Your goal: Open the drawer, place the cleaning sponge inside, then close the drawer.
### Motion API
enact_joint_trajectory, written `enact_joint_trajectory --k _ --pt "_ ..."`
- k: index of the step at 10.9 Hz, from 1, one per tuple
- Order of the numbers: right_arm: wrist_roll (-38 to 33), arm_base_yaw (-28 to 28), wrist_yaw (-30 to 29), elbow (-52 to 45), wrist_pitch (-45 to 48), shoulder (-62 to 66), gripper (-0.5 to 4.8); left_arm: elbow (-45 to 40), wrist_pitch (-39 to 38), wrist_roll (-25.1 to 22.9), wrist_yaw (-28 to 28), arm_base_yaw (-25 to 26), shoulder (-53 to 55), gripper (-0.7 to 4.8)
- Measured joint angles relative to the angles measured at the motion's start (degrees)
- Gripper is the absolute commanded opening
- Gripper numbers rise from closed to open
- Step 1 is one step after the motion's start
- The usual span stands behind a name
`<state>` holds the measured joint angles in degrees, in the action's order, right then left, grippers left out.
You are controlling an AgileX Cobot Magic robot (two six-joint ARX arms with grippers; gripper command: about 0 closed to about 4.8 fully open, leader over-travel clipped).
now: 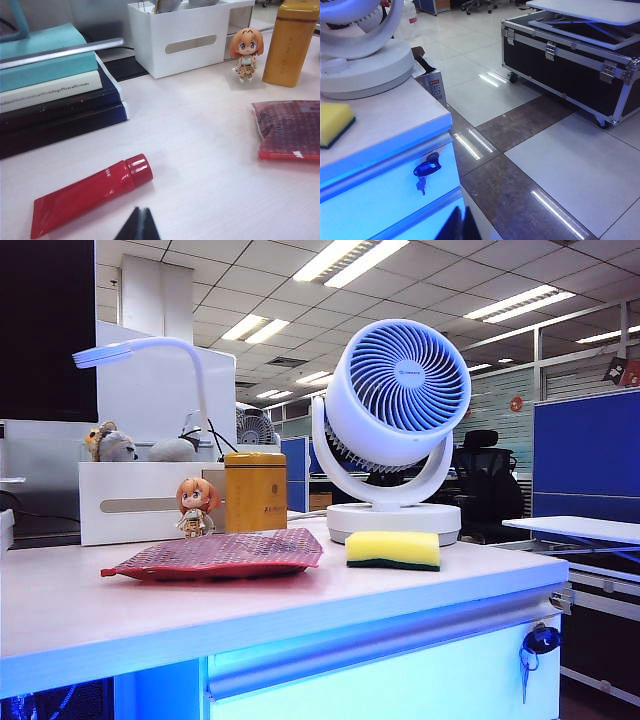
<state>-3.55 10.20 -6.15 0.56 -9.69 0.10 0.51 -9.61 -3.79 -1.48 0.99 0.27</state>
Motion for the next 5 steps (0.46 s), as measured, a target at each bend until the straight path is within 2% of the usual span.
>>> enact_joint_trajectory --k 5 --pt "0.00 0.00 0.00 0.00 0.24 0.00 -0.03 0.00 0.09 0.72 0.24 0.00 0.00 -0.05"
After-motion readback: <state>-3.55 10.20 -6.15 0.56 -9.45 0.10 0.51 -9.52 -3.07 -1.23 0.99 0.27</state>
